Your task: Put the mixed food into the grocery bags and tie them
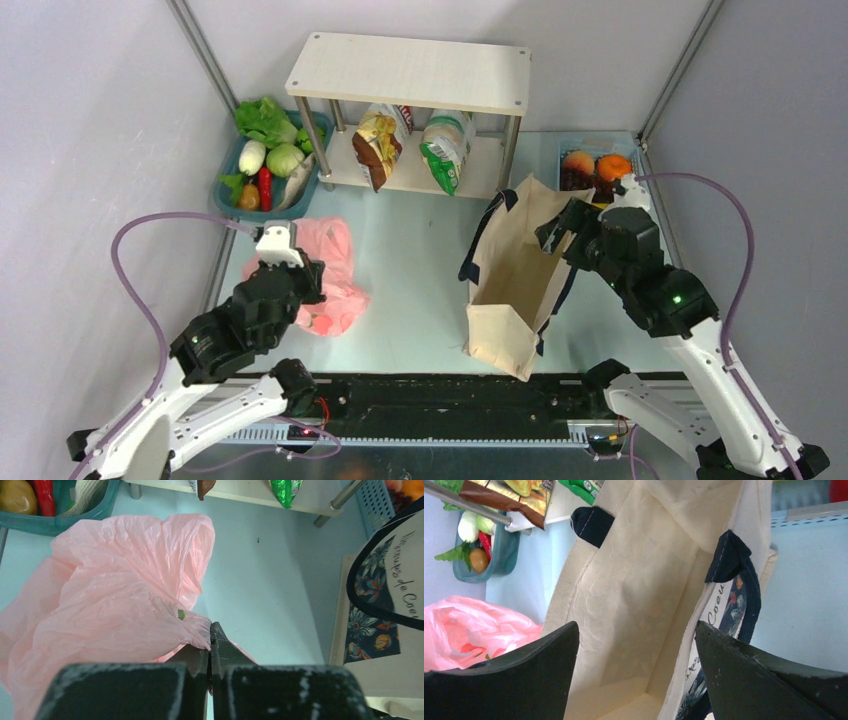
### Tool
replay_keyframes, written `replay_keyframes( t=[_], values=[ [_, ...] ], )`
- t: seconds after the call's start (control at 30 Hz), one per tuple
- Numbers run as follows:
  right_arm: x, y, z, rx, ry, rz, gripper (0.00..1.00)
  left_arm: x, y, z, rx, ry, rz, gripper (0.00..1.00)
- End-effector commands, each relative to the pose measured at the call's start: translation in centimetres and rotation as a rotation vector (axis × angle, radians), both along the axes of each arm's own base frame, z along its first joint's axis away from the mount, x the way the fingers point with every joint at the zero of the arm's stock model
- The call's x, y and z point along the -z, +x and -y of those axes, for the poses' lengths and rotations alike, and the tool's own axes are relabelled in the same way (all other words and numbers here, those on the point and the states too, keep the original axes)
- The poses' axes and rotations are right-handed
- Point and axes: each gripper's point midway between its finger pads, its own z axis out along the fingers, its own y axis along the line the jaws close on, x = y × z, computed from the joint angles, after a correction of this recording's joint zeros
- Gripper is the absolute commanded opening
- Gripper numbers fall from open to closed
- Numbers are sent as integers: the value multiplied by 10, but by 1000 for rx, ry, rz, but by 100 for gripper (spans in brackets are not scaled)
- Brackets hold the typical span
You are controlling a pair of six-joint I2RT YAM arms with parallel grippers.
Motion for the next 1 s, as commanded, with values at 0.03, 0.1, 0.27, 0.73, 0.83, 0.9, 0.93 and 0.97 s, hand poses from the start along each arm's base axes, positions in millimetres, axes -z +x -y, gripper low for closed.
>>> replay_keyframes(
  t=[0.03, 0.1, 0.27, 0.73, 0.83, 0.9, 0.93, 0.97],
  values=[
    [-10, -12, 26, 102, -36, -3, 89, 7, 9, -3, -41, 59, -10, 0],
    [-7, -15, 31, 125, -43, -18, 89, 8, 9, -3, -44, 62, -13, 1],
    [-11, -23, 16, -1, -43, 2, 88, 4, 5, 2, -13, 20, -10, 2],
    [-43, -28, -12, -123, -67, 68, 96, -11, -7, 41, 179, -90, -37, 0],
    [-41, -24, -18, -120, -52, 51, 96, -8, -4, 47, 192, -72, -55, 0],
    [-41, -18, -30, -130, -20, 41, 92, -9, -3, 48, 194, -67, -54, 0],
    [-41, -15, -32, -117, -9, 36, 89, -9, -3, 47, 192, -64, -51, 0],
    [-39, -8, -38, -83, 30, 12, 88, -10, -2, 45, 182, -62, -45, 0]
  ],
)
